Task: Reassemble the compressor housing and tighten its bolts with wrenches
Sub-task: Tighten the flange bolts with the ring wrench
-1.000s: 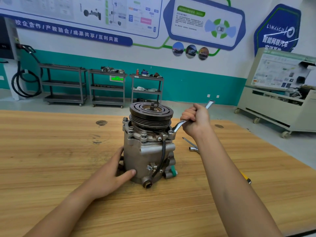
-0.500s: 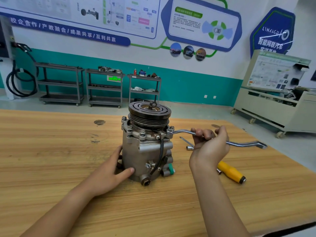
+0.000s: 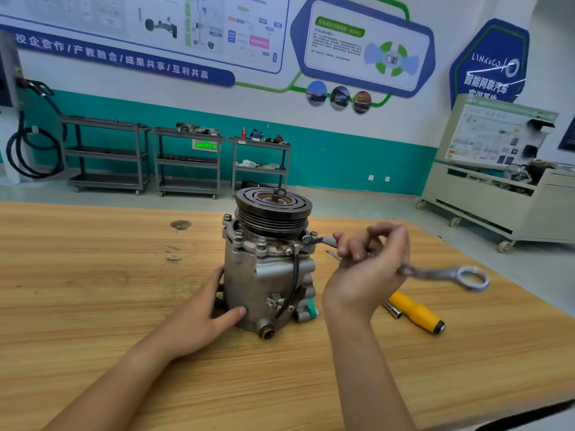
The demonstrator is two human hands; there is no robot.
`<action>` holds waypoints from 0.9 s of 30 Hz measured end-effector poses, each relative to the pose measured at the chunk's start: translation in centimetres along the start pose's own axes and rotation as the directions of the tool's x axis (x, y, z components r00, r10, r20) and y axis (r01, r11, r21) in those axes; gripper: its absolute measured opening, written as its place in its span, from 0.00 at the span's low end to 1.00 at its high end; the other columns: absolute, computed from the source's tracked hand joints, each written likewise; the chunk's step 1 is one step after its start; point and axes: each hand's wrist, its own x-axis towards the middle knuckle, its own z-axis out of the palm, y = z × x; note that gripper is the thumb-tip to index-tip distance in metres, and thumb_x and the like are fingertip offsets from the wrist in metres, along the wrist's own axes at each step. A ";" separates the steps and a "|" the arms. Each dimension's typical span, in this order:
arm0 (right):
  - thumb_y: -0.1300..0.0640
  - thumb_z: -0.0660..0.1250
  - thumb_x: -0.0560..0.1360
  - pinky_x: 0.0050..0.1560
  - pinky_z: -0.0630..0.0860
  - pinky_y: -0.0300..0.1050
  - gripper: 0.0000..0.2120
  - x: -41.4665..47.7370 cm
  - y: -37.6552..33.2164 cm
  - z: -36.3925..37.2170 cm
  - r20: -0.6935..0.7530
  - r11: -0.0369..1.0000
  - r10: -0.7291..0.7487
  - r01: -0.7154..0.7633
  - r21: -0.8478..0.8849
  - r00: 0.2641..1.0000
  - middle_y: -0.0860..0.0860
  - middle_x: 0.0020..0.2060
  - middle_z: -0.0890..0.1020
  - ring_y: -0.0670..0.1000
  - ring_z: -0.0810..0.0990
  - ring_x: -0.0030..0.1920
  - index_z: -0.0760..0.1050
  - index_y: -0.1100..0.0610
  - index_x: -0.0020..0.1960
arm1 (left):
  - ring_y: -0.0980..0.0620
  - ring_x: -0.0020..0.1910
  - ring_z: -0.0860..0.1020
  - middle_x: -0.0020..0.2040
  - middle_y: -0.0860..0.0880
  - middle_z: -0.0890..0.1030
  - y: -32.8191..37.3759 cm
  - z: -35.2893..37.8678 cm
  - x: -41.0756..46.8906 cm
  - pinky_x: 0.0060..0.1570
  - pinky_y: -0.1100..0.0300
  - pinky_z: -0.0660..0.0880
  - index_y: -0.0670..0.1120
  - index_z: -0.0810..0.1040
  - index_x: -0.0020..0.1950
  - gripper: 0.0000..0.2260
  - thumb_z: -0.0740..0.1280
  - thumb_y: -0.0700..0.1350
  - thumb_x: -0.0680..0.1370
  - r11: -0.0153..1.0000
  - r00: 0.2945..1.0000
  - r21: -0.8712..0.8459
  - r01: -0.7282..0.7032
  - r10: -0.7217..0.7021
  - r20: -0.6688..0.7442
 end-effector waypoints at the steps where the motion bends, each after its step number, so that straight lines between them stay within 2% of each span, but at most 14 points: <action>1: 0.54 0.53 0.80 0.27 0.68 0.37 0.17 1.3 -0.4 0.4 -0.016 0.993 0.084 -0.082 0.090 0.996 0.45 0.18 0.61 0.47 0.61 0.20 0.65 0.56 0.34 | 0.64 0.54 0.74 0.61 0.57 0.69 0.0 0.0 0.0 0.51 0.72 0.69 0.57 0.49 0.74 0.36 0.68 0.52 0.74 1.000 1.000 0.004 0.001 -0.001 0.002; 3: 0.52 0.51 0.82 0.21 0.59 0.34 0.19 4.5 -0.8 1.1 -0.017 0.935 0.275 -0.264 0.238 0.961 0.46 0.18 0.58 0.46 0.55 0.18 0.63 0.55 0.33 | 0.59 0.57 0.74 0.63 0.57 0.68 -0.1 -0.1 -0.1 0.56 0.66 0.70 0.56 0.47 0.75 0.37 0.68 0.52 0.75 1.000 1.000 0.013 0.005 -0.005 0.009; 4: 0.51 0.51 0.82 0.20 0.56 0.33 0.20 6.1 -0.8 1.3 0.003 0.898 0.369 -0.357 0.258 0.930 0.46 0.17 0.57 0.46 0.54 0.17 0.62 0.55 0.33 | 0.58 0.58 0.74 0.64 0.57 0.68 -0.1 -0.1 -0.1 0.58 0.64 0.70 0.56 0.47 0.75 0.37 0.68 0.53 0.75 1.000 1.000 0.018 0.005 -0.005 0.011; 8: 0.49 0.50 0.82 0.14 0.51 0.34 0.21 10.1 0.7 1.7 0.100 0.734 0.659 -0.666 0.131 0.746 0.46 0.15 0.56 0.44 0.53 0.14 0.61 0.55 0.32 | 0.61 0.58 0.73 0.64 0.58 0.67 -0.2 -0.1 0.1 0.54 0.69 0.69 0.57 0.47 0.75 0.37 0.67 0.53 0.74 1.000 1.000 0.022 -0.002 0.002 0.016; 10: 0.51 0.51 0.82 0.13 0.50 0.34 0.20 10.9 2.0 1.6 0.099 0.664 0.734 -0.740 0.102 0.672 0.46 0.15 0.57 0.44 0.54 0.13 0.61 0.55 0.32 | 0.60 0.60 0.72 0.65 0.59 0.66 -0.3 -0.2 0.2 0.56 0.67 0.69 0.57 0.46 0.75 0.38 0.67 0.54 0.74 1.000 1.000 0.026 0.005 -0.006 0.022; 14: 0.55 0.52 0.82 0.12 0.52 0.35 0.19 11.7 4.2 1.7 0.103 0.541 0.830 -0.836 0.093 0.548 0.46 0.15 0.58 0.44 0.55 0.12 0.60 0.55 0.32 | 0.65 0.55 0.72 0.62 0.61 0.66 -0.4 -0.1 0.2 0.48 0.76 0.66 0.59 0.45 0.74 0.37 0.67 0.55 0.74 0.999 1.000 0.042 0.006 -0.007 0.025; 17: 0.57 0.52 0.82 0.12 0.52 0.34 0.19 11.8 5.4 2.2 0.129 0.464 0.877 -0.886 0.023 0.463 0.47 0.14 0.58 0.44 0.56 0.12 0.59 0.55 0.32 | 0.68 0.53 0.72 0.61 0.62 0.66 -0.7 -0.1 0.3 0.46 0.78 0.66 0.61 0.46 0.73 0.36 0.67 0.55 0.74 0.999 1.000 0.034 0.011 -0.011 0.019; 19: 0.57 0.52 0.82 0.11 0.52 0.34 0.19 11.8 6.0 2.3 0.135 0.435 0.893 -0.900 -0.013 0.429 0.47 0.14 0.58 0.44 0.56 0.12 0.59 0.55 0.32 | 0.68 0.53 0.72 0.62 0.62 0.66 -0.7 0.0 0.3 0.46 0.79 0.66 0.62 0.46 0.72 0.36 0.67 0.55 0.74 1.000 1.000 0.026 0.015 -0.016 0.014; 22: 0.57 0.53 0.82 0.11 0.53 0.34 0.20 11.7 6.3 1.7 0.130 0.412 0.899 -0.909 0.066 0.417 0.47 0.14 0.58 0.44 0.56 0.11 0.58 0.55 0.31 | 0.64 0.57 0.72 0.63 0.60 0.67 -0.9 0.0 0.3 0.48 0.77 0.66 0.60 0.46 0.74 0.37 0.68 0.55 0.74 1.000 1.000 0.024 0.015 -0.015 0.013; 27: 0.57 0.52 0.82 0.12 0.55 0.33 0.21 11.2 5.6 -0.5 0.043 0.468 0.863 -0.828 0.310 0.504 0.47 0.14 0.58 0.45 0.56 0.12 0.57 0.55 0.30 | 0.62 0.57 0.74 0.62 0.59 0.68 -1.1 0.1 0.4 0.51 0.70 0.68 0.61 0.48 0.73 0.36 0.68 0.55 0.73 1.000 1.000 0.021 0.007 -0.007 0.006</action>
